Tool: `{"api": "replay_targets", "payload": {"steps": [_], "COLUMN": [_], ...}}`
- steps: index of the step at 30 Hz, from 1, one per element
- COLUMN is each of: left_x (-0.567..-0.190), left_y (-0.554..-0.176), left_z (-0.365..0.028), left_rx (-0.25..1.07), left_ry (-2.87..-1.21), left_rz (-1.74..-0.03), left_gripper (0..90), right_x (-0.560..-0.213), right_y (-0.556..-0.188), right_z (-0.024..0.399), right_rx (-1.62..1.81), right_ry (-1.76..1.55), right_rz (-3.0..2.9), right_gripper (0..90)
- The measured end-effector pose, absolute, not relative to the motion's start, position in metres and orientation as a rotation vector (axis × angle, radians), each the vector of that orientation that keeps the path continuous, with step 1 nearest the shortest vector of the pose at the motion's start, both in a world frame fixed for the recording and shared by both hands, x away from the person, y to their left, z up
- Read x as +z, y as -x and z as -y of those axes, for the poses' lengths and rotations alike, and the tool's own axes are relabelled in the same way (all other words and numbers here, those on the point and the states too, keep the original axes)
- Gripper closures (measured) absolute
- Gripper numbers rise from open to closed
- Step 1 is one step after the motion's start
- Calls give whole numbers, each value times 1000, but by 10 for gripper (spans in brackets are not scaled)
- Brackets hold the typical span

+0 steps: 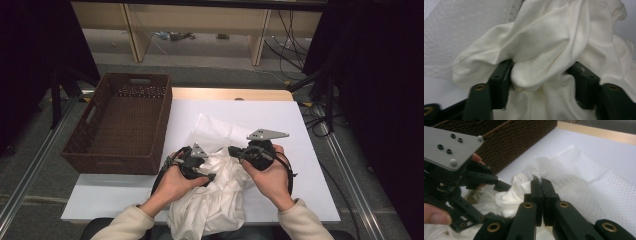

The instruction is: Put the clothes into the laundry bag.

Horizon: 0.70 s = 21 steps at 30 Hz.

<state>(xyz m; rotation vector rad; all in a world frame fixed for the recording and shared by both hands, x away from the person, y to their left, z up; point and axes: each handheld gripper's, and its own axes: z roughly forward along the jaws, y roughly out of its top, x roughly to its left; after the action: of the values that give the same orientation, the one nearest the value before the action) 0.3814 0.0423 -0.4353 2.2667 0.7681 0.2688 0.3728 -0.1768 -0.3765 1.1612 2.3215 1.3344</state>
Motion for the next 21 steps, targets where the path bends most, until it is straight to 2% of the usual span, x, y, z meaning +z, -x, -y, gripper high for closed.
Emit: {"api": "replay_targets", "payload": {"steps": [1, 3, 5, 7, 8, 9, 11, 17, 21], "left_x": [-436, -437, -439, -437, -436, -434, -428, -408, -405], "left_y": [-377, -380, -376, -379, -375, -377, -372, -359, -362], "left_z": [-40, -39, -36, -38, -37, -38, -37, -25, -15], "left_rx": [239, 270, 237, 271, 248, 251, 204, 122, 127], "left_ry": [-2246, -2262, -2249, -2260, -2239, -2223, -2166, -2006, -1982], "left_rz": [-833, -777, -832, -772, -818, -789, -838, -826, -816], "left_gripper": [466, 537, 613, 696, 732, 757, 779, 797, 809], "right_x": [-377, -377, -377, -376, -377, -377, -378, -375, -375], "right_y": [-373, -373, -373, -373, -373, -373, -373, -370, -367], "right_z": [177, 177, 177, 177, 177, 176, 175, 173, 170], "right_rx": [1338, 1323, 1320, 1317, 1316, 1326, 1340, 1329, 1325], "right_ry": [-1161, -1145, -1144, -1145, -1144, -1149, -1138, -1152, -1140], "right_rz": [-2321, -2310, -2310, -2308, -2308, -2313, -2306, -2299, -2289], "right_gripper": [900, 900, 900, 900, 900, 900, 900, 900, 900]}}
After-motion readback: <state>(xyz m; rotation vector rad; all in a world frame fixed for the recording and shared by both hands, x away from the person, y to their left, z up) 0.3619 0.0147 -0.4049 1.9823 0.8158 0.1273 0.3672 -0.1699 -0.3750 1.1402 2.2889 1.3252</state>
